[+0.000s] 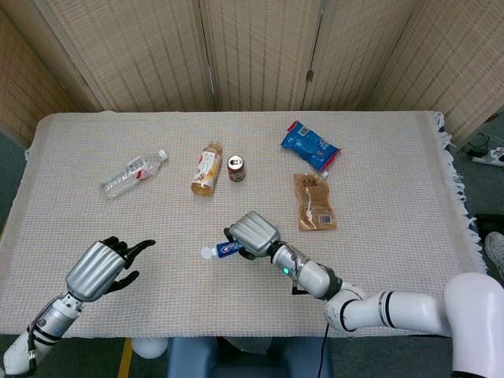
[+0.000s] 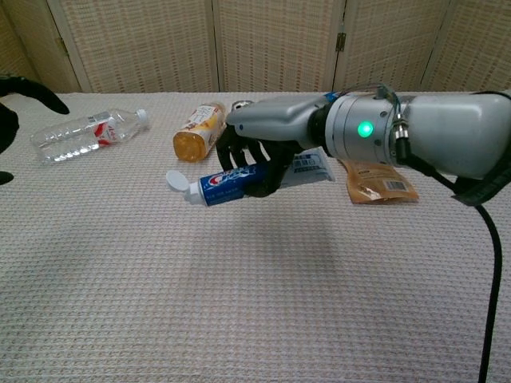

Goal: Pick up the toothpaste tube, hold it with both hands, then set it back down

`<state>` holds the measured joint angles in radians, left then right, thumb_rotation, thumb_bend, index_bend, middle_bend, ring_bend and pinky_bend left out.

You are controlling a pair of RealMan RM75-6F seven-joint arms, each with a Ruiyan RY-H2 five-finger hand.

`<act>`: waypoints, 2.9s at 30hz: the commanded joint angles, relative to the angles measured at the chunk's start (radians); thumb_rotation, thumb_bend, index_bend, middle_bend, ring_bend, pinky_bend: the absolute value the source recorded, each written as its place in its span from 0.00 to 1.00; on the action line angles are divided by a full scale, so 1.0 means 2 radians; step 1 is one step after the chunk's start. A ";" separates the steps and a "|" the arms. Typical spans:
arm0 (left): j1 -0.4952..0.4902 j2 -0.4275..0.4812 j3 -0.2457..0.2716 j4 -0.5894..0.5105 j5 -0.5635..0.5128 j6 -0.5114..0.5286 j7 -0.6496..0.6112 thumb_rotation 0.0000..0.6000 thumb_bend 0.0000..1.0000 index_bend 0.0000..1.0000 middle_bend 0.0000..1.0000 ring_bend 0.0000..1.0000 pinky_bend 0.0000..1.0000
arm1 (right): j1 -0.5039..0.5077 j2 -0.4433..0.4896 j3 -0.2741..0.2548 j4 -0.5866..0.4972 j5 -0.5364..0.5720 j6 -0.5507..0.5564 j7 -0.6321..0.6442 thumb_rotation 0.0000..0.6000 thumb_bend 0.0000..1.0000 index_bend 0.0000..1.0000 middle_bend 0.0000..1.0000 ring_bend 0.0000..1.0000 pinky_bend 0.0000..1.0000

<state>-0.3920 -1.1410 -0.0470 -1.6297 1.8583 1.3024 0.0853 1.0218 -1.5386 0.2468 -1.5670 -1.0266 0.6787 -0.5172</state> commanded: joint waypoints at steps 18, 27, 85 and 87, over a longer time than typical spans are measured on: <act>-0.085 -0.064 -0.014 -0.073 -0.086 -0.161 0.166 1.00 0.64 0.08 0.85 0.79 0.79 | 0.041 0.014 -0.034 -0.015 0.053 0.014 -0.003 1.00 0.68 0.77 0.66 0.70 0.53; -0.094 -0.074 -0.011 -0.084 -0.124 -0.177 0.210 1.00 0.64 0.10 0.86 0.79 0.79 | 0.046 0.015 -0.041 -0.013 0.053 0.020 0.009 1.00 0.68 0.77 0.66 0.70 0.53; -0.060 0.013 -0.026 -0.109 -0.139 -0.034 -0.291 0.19 0.17 0.08 0.14 0.07 0.00 | -0.087 -0.035 -0.044 0.049 -0.179 0.140 0.440 1.00 0.71 0.83 0.70 0.73 0.57; -0.059 0.007 -0.029 -0.104 -0.137 -0.027 -0.294 0.13 0.16 0.08 0.13 0.06 0.00 | -0.094 -0.048 -0.045 0.050 -0.180 0.148 0.460 1.00 0.71 0.83 0.70 0.73 0.57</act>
<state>-0.5164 -1.1325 -0.0919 -1.8426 1.5760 1.2253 -0.4771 0.8509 -1.6104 0.1609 -1.4742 -1.3775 0.9562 0.3724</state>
